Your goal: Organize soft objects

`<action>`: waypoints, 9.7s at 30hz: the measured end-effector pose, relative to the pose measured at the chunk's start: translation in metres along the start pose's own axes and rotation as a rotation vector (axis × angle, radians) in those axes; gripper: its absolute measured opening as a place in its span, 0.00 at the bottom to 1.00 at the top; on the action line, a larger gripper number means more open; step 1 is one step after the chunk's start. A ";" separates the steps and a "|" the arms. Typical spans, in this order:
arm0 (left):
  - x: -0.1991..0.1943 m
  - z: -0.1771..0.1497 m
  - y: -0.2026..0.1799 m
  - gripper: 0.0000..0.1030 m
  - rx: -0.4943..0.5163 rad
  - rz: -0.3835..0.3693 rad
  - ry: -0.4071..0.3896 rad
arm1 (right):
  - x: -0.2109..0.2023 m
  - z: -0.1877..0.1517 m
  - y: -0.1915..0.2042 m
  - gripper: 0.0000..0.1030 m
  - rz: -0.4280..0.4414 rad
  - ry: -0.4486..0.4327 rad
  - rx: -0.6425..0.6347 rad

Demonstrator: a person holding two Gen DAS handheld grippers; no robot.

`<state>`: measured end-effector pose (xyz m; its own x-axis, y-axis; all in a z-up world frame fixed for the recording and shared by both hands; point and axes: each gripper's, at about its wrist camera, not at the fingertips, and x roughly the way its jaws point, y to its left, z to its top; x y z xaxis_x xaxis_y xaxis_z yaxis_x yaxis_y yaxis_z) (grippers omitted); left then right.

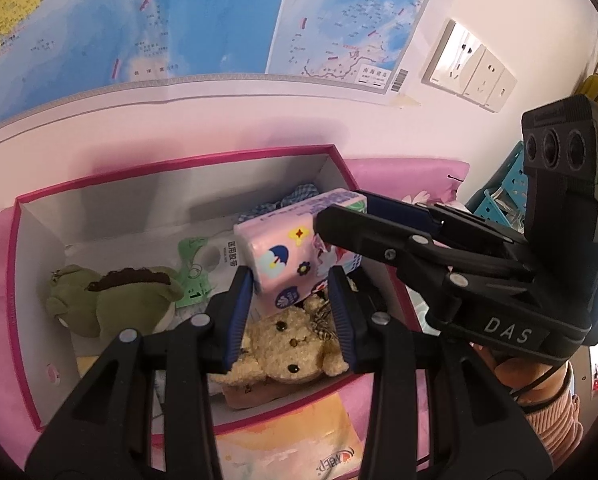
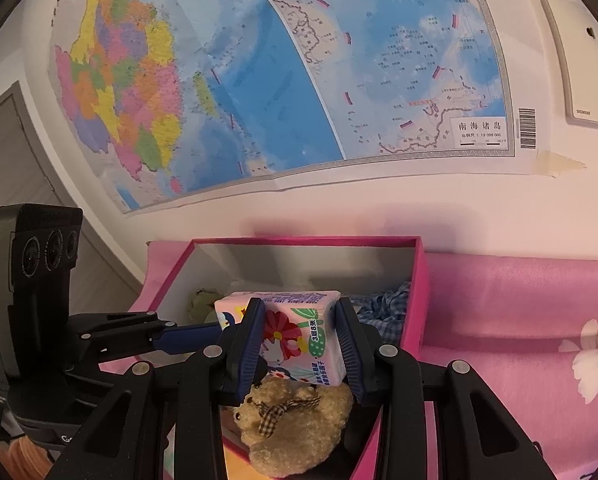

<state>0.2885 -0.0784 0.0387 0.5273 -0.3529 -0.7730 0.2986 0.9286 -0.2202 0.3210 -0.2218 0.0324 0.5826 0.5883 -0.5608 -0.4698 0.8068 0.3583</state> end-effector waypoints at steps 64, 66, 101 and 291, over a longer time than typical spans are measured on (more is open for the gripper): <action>-0.045 -0.236 0.004 0.55 0.037 -0.158 0.131 | -0.081 -0.234 0.029 0.78 0.097 0.244 0.123; -0.043 -0.238 0.000 0.55 0.044 -0.165 0.137 | -0.079 -0.233 0.031 0.78 0.098 0.232 0.121; -0.063 -0.230 -0.020 0.50 0.027 -0.134 0.063 | -0.081 -0.228 0.035 0.31 0.057 0.139 0.120; -0.102 -0.193 0.032 0.99 -0.082 0.179 -0.242 | -0.073 -0.177 0.097 1.00 -0.210 -0.132 -0.232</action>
<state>0.0911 0.0098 -0.0040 0.7425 -0.1908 -0.6421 0.1242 0.9812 -0.1479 0.1153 -0.1964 -0.0237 0.7564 0.4245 -0.4976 -0.4598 0.8862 0.0570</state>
